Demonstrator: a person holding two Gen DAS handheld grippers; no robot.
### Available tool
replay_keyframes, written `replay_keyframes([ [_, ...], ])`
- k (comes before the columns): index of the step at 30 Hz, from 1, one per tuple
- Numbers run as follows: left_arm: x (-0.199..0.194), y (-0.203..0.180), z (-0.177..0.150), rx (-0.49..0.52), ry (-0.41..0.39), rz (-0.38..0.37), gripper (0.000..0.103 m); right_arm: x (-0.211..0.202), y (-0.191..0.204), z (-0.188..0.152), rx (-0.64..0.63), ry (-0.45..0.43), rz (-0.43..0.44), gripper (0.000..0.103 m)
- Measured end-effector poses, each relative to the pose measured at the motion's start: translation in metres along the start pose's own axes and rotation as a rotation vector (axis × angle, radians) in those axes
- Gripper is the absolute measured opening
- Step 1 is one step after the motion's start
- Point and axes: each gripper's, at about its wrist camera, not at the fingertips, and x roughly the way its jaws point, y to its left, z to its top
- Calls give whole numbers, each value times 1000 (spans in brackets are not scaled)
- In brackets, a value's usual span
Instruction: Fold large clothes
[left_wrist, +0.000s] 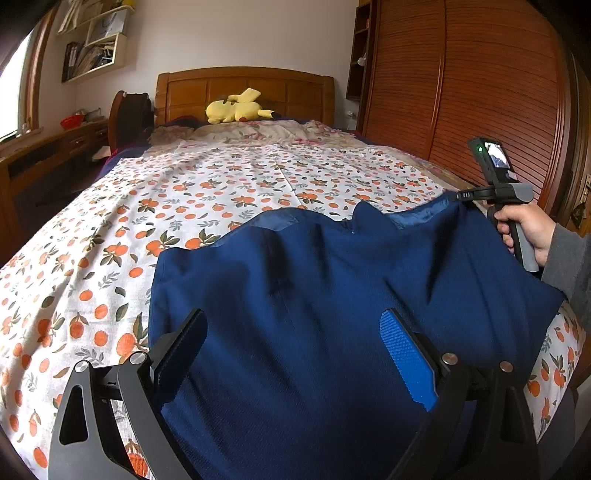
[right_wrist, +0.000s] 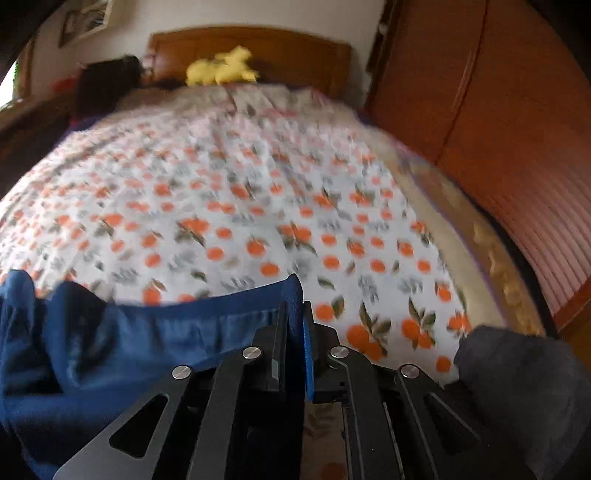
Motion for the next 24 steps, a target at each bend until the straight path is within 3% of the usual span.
replay_keyframes([
  [2, 0, 0, 0, 1, 0, -2, 96, -5, 4, -4, -18, -11, -7, 34],
  [3, -1, 0, 0, 1, -1, -1, 96, -11, 7, -5, -27, -35, -4, 52],
  [9, -1, 1, -1, 0, -3, -1, 96, -42, 59, -6, -163, -93, 182, 51],
  [15, -1, 1, -1, 2, -2, 1, 96, -59, 132, -27, -324, -46, 332, 50],
  [24, -4, 3, -2, 1, -5, 4, 96, -73, 179, -58, -484, -6, 379, 51],
])
